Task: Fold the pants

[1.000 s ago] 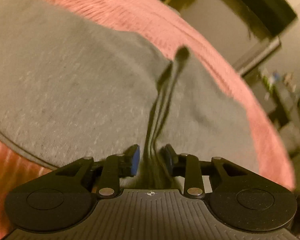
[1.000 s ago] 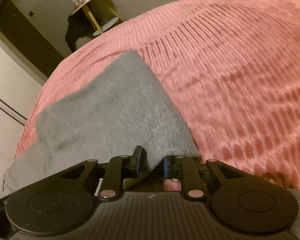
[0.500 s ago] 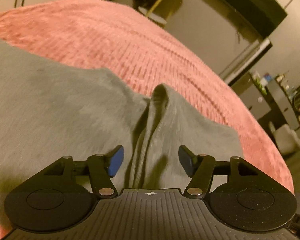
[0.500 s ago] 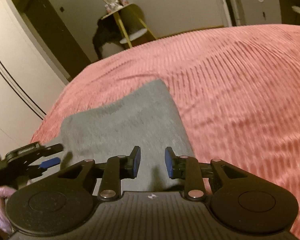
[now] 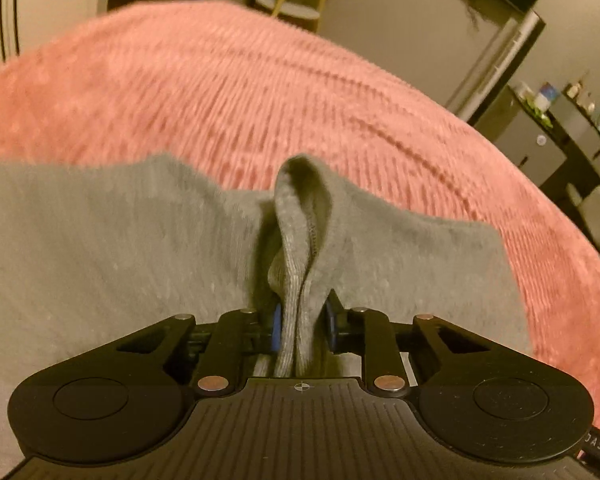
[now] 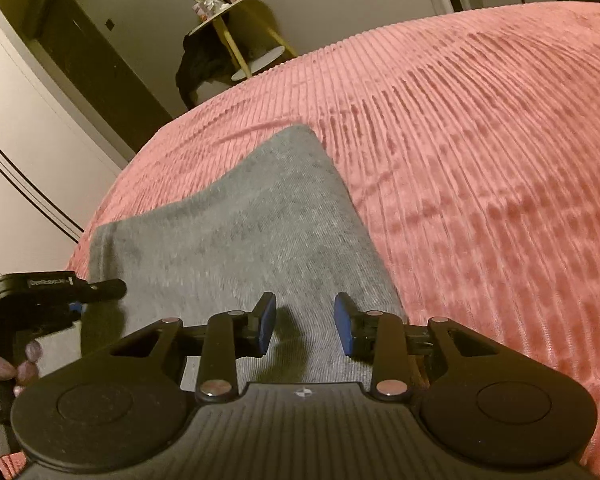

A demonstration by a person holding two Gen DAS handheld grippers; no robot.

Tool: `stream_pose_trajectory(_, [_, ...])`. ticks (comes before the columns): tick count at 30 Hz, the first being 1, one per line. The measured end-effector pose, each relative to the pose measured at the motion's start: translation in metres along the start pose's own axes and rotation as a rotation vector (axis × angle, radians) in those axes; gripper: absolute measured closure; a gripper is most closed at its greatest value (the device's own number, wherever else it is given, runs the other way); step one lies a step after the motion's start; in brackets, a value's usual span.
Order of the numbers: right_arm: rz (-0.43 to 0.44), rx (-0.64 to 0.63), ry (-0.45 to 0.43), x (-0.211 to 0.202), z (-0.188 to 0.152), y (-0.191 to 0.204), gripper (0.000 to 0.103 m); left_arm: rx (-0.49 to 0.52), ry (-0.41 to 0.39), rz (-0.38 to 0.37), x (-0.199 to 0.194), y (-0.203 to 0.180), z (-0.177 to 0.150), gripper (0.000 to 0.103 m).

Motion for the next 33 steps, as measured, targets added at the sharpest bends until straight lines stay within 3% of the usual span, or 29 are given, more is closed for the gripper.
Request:
stream_pose_trajectory(6, [-0.022,-0.033,-0.003,-0.001,-0.002,0.005,0.071,0.098,-0.08,0.087,-0.021,-0.014,0.0,0.08])
stream_pose_trajectory(9, [-0.034,-0.05,0.003,0.001,-0.002,0.007,0.071,0.135,-0.002,0.198,0.013,-0.005,-0.01,0.066])
stream_pose_trajectory(12, [-0.047,-0.064,0.007,0.003,-0.003,0.009,0.071,0.177,-0.053,0.251,0.012,-0.008,-0.018,0.047])
stream_pose_trajectory(14, [-0.042,-0.056,0.006,0.002,-0.003,0.007,0.071,0.186,-0.077,0.249,0.0,-0.009,-0.019,0.046])
stream_pose_trajectory(18, [-0.039,-0.044,0.006,0.004,-0.002,0.005,0.071,0.067,-0.104,0.198,-0.027,0.017,-0.018,0.035])
stream_pose_trajectory(20, [-0.04,-0.047,0.005,0.005,-0.001,0.006,0.07,-0.036,-0.114,0.193,-0.041,0.043,-0.022,0.024])
stream_pose_trajectory(25, [-0.045,-0.066,0.003,0.008,0.0,0.009,0.065,-0.326,-0.094,0.19,-0.07,0.114,-0.051,0.018])
stream_pose_trajectory(28, [-0.051,-0.081,-0.001,0.01,0.001,0.012,0.061,-0.356,-0.08,0.187,-0.078,0.126,-0.061,0.018])
stream_pose_trajectory(33, [-0.051,-0.088,-0.02,0.007,0.0,0.015,0.06,-0.255,-0.096,0.125,-0.075,0.094,-0.056,0.015])
Point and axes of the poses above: each gripper's, at about its wrist camera, not at the fingertips, and x roughly the way its jaws point, y to its left, z to its top, the point moved 2 cm from there along x, roughly the way its jaws point, and after that the axes turned 4 degrees about z, right-handed, at the moved point
